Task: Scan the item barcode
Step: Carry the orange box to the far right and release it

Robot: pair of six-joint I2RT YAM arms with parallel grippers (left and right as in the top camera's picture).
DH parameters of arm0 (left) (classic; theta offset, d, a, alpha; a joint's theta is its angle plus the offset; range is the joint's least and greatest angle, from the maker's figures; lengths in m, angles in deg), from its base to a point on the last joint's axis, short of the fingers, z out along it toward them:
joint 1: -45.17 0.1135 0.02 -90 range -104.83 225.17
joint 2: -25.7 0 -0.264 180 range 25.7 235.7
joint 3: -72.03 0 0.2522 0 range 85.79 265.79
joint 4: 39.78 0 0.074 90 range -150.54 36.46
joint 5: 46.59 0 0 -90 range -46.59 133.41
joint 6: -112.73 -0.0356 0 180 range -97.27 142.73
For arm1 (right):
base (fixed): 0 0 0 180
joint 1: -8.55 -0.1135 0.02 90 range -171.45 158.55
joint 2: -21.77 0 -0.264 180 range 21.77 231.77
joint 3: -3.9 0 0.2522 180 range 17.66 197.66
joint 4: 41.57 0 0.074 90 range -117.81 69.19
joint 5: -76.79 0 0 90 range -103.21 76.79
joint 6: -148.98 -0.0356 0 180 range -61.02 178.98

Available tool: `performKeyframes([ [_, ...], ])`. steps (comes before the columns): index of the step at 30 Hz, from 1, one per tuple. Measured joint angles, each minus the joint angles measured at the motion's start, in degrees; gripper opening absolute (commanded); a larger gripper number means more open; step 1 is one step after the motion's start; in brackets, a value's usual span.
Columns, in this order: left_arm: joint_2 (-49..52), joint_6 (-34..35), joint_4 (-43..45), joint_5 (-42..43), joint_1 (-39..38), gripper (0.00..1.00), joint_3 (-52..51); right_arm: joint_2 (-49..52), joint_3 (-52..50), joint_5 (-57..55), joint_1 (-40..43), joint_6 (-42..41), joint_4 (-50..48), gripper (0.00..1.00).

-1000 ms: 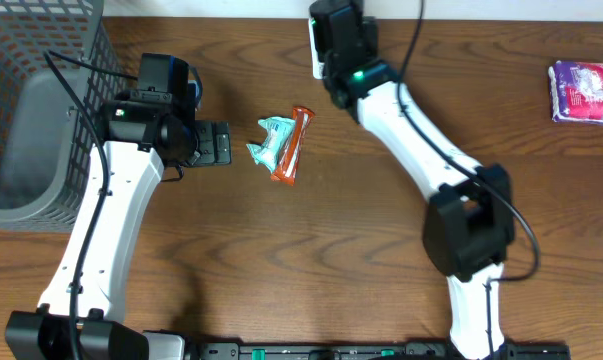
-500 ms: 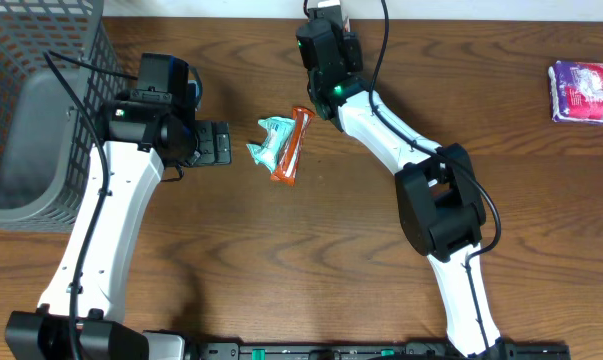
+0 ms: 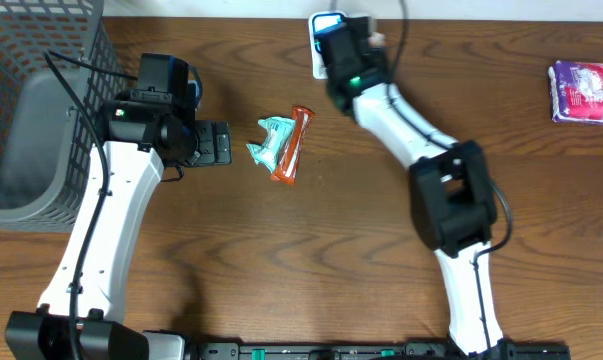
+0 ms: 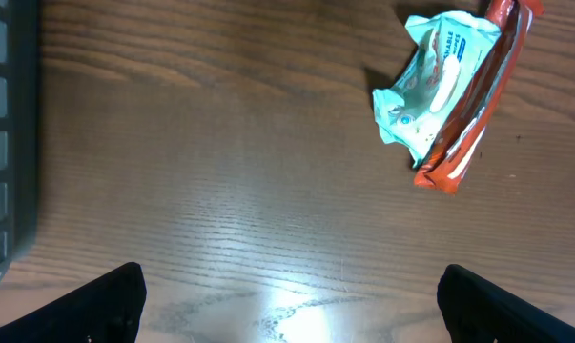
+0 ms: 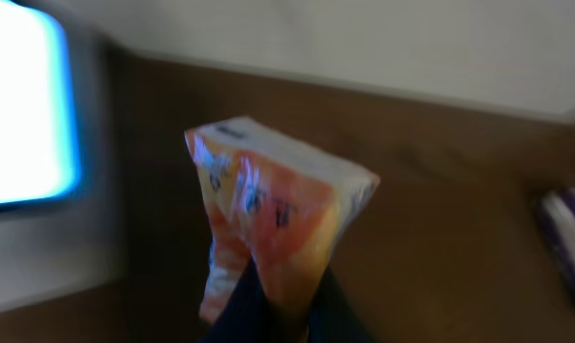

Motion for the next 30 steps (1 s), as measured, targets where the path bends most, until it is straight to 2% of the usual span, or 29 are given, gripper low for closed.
performKeyframes([
  [5,0.0,0.0,0.0,0.0,0.0,0.98,0.0,-3.8,0.0,-1.7,8.1,-6.1,11.5,0.01],
  [11,0.0,0.0,0.0,0.0,0.0,0.98,0.0,-12.5,0.2,-1.7,21.6,-15.4,25.2,0.02],
  [17,0.0,0.0,0.0,0.0,0.0,0.98,0.0,-14.7,0.6,5.0,34.4,-23.5,35.1,0.01],
  [25,0.0,0.0,0.0,0.0,0.0,0.98,0.0,-12.1,0.6,20.9,48.4,-29.8,37.4,0.01],
  [27,0.0,0.0,0.0,0.0,0.0,0.98,0.0,-10.6,0.6,24.3,50.8,-30.6,37.4,0.10],
  [30,0.0,0.0,0.0,0.0,0.0,0.98,0.0,-9.2,0.6,26.8,52.2,-31.6,37.3,0.09],
])
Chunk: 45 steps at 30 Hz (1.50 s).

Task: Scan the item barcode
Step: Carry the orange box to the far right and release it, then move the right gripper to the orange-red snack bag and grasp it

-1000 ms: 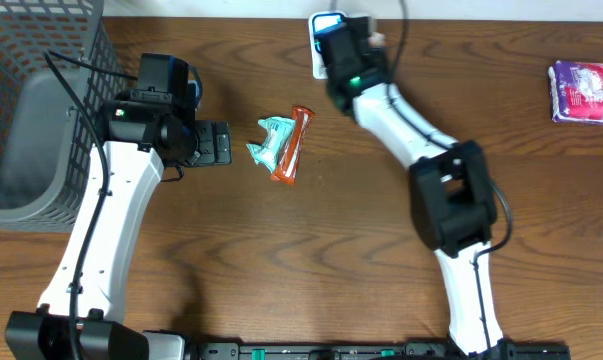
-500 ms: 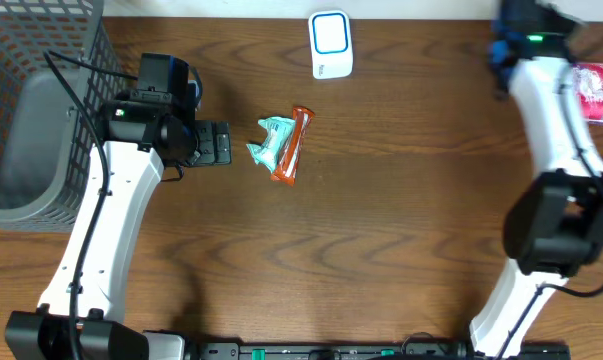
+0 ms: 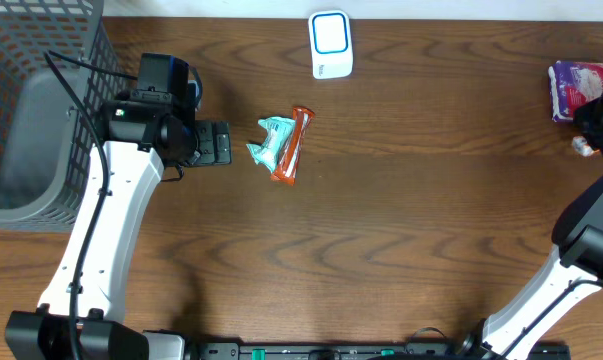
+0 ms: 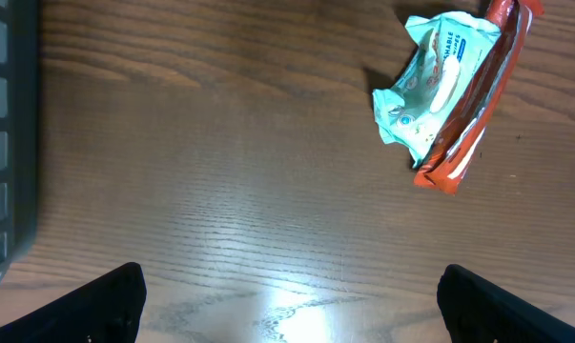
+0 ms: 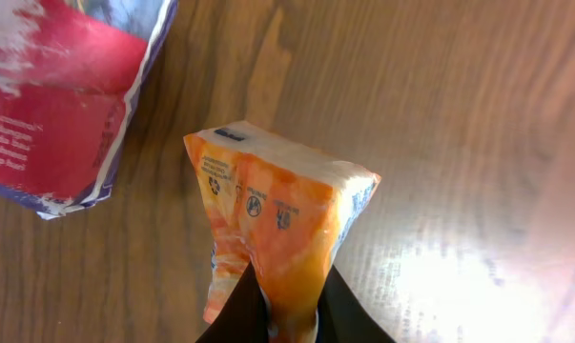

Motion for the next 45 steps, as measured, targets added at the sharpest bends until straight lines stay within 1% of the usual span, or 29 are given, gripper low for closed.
performKeyframes([
  [4,0.0,0.0,0.0,0.0,0.0,0.98,0.0,1.9,0.0,2.7,0.5,-0.5,-2.7,0.15],
  [5,0.0,0.0,0.0,0.0,0.0,0.98,0.0,2.3,0.0,3.4,0.6,-0.4,-3.4,0.22],
  [6,0.0,0.0,0.0,0.0,0.0,0.98,0.0,2.7,0.0,4.2,0.6,-0.3,-4.1,0.38],
  [7,0.0,0.0,0.0,0.0,0.0,0.98,0.0,3.0,0.0,5.1,0.6,-0.2,-4.6,0.63],
  [8,0.0,0.0,0.0,0.0,0.0,0.98,0.0,3.2,0.0,6.2,0.6,-0.3,-5.3,0.69],
  [9,0.0,0.0,0.0,0.0,0.0,0.98,0.0,3.3,0.0,7.5,0.6,-0.1,-6.2,0.71],
  [14,0.0,0.0,0.0,0.0,0.0,0.98,0.0,3.4,0.0,16.6,0.6,2.3,-9.4,0.72],
  [20,0.0,0.0,0.0,0.0,0.0,0.98,0.0,2.6,0.0,25.9,0.5,4.0,-9.5,0.73],
  [25,0.0,0.0,0.0,0.0,0.0,0.98,0.0,-2.4,0.0,35.1,-0.7,10.0,-10.3,0.74],
  [28,0.0,0.0,0.0,0.0,0.0,0.98,0.0,-5.4,0.1,41.7,-3.1,13.4,-8.3,0.77],
  [32,0.0,0.0,0.0,0.0,0.0,0.98,0.0,-6.5,0.2,47.1,-9.6,15.9,-3.7,0.80],
  [35,0.0,0.0,0.0,0.0,0.0,0.98,0.0,-6.1,0.0,47.1,-16.0,16.8,-2.9,0.86],
  [37,0.0,0.0,0.0,0.0,0.0,0.98,0.0,-5.9,0.0,45.2,-21.2,17.2,-3.1,0.87],
  [39,0.0,0.0,0.0,0.0,0.0,0.98,0.0,-5.4,0.0,42.3,-25.9,17.3,-3.5,0.99],
  [45,0.0,0.0,0.0,0.0,0.0,0.98,0.0,-2.7,-0.2,35.0,-39.3,17.7,-6.0,0.99],
])
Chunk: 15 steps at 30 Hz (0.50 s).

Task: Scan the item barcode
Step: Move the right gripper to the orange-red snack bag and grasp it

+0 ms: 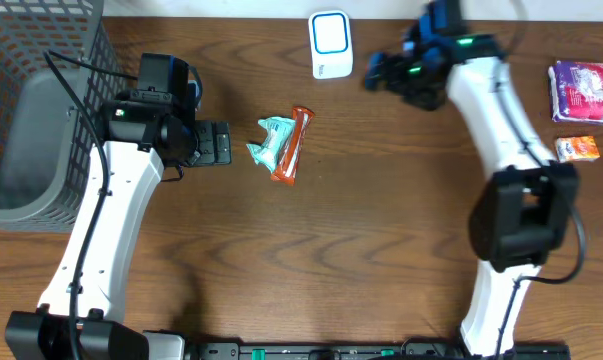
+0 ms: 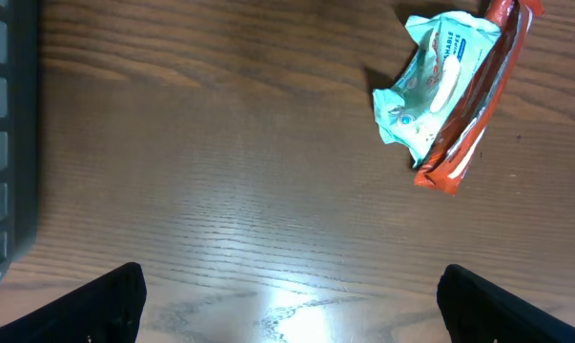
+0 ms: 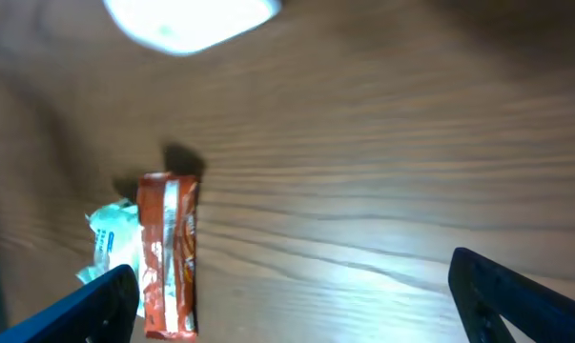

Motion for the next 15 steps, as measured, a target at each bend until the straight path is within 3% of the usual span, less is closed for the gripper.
performKeyframes([
  [15,0.0,0.0,0.0,0.0,0.0,0.98,0.0,0.3,-0.3,-9.9,-15.6,0.0,-2.9,0.99],
])
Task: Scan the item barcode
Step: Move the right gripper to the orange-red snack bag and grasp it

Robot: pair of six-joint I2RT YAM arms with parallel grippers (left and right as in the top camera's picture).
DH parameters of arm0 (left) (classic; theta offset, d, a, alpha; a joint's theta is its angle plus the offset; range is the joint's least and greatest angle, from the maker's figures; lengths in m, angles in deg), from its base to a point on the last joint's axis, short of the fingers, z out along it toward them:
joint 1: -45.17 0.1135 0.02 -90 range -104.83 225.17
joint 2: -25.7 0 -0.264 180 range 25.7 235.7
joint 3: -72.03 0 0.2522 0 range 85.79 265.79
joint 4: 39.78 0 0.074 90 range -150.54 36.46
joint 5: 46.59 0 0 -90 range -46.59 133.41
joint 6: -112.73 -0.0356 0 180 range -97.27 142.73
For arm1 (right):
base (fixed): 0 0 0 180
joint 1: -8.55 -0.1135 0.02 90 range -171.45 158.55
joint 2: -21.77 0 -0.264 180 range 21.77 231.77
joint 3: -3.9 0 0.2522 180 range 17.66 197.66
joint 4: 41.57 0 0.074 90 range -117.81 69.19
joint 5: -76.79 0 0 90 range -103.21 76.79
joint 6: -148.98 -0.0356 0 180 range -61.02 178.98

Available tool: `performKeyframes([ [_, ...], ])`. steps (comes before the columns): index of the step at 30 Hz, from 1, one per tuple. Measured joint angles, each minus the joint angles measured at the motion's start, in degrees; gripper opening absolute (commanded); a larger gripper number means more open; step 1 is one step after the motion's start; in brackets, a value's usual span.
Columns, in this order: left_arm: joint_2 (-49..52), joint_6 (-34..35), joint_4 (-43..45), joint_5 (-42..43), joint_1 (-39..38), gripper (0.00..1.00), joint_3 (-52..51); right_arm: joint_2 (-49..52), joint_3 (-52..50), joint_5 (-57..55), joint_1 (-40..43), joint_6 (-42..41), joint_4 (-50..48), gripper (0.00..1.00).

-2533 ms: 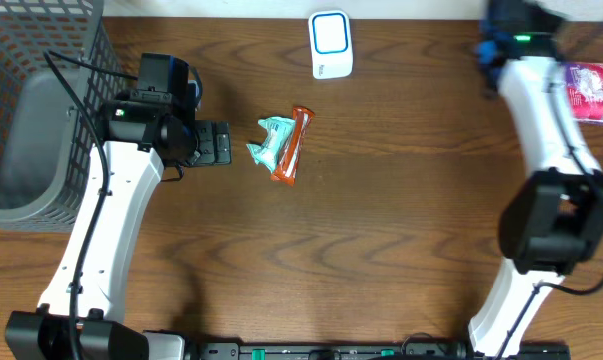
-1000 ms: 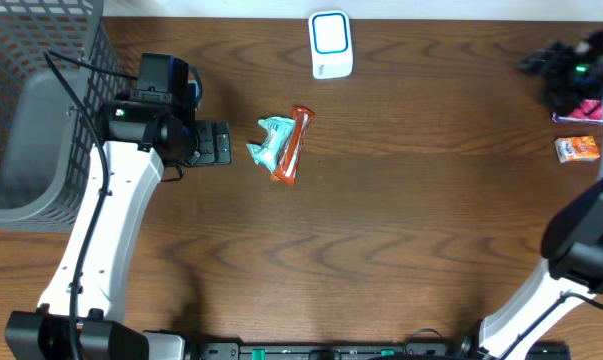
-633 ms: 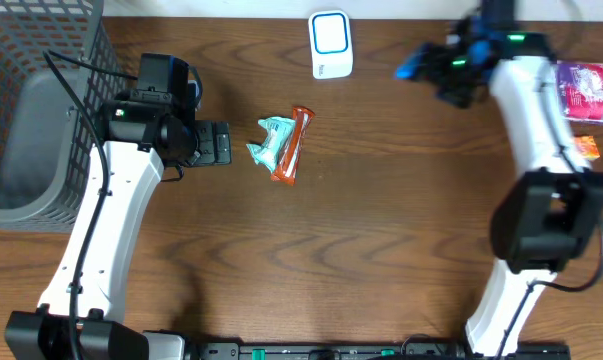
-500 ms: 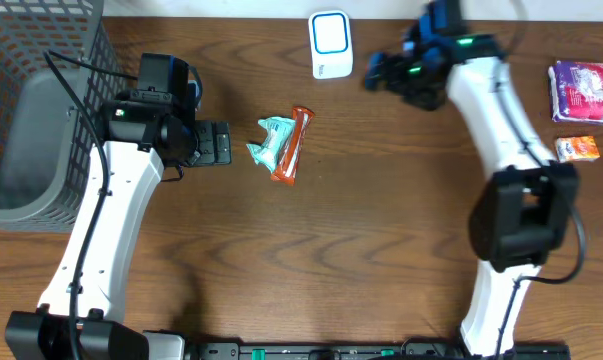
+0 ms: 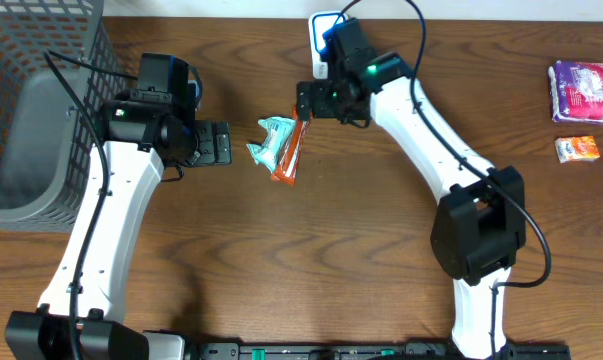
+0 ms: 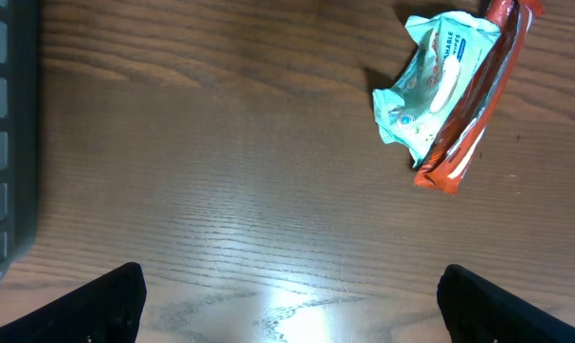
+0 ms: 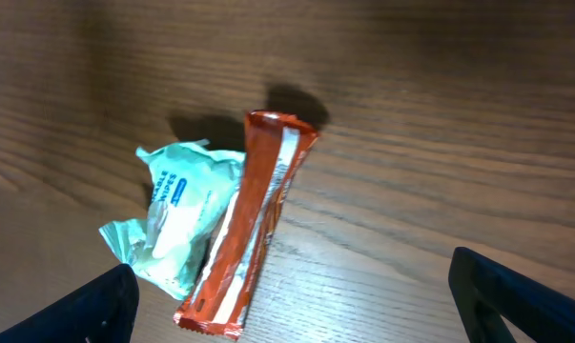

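A red-orange bar wrapper (image 5: 290, 146) lies against a crumpled teal packet (image 5: 268, 140) on the wooden table, left of centre. Both show in the left wrist view, bar (image 6: 478, 105) and packet (image 6: 430, 81), and in the right wrist view, bar (image 7: 254, 219) and packet (image 7: 177, 224). My right gripper (image 5: 311, 103) hovers open just above the bar's far end, empty (image 7: 292, 300). The white and blue scanner (image 5: 317, 50) is half hidden behind the right arm. My left gripper (image 5: 219, 143) rests open left of the packet, empty (image 6: 289, 305).
A grey mesh basket (image 5: 31, 120) stands at the far left, beside the left arm. At the far right lie a purple packet (image 5: 584, 91) and, below it, a small orange packet (image 5: 578, 148).
My right gripper, still open, has moved from right of the scanner to left of it, over the red bar and teal packet. The left arm and all items are unmoved.
My right gripper held the orange packet up by the scanner. Then it held it at the far right beside the purple packet. Later the orange packet lay there and the gripper was open near the scanner. Now it is open over the red bar.
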Motion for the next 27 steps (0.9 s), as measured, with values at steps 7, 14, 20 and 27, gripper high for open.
performKeyframes([
  [7,0.0,0.0,0.0,0.0,0.0,0.98,0.0,1.5,0.0,-1.5,-1.8,-0.7,-0.2,0.99],
  [14,0.0,0.0,0.0,0.0,0.0,0.98,0.0,4.7,-0.2,-2.0,-3.2,-2.7,-0.3,0.99],
  [20,0.0,0.0,0.0,0.0,0.0,0.98,0.0,4.7,-0.2,-2.1,-5.4,-3.1,-0.3,0.99],
  [27,0.0,0.0,0.0,0.0,0.0,0.98,0.0,4.8,-0.2,-2.2,-6.6,-3.3,-1.2,0.99],
])
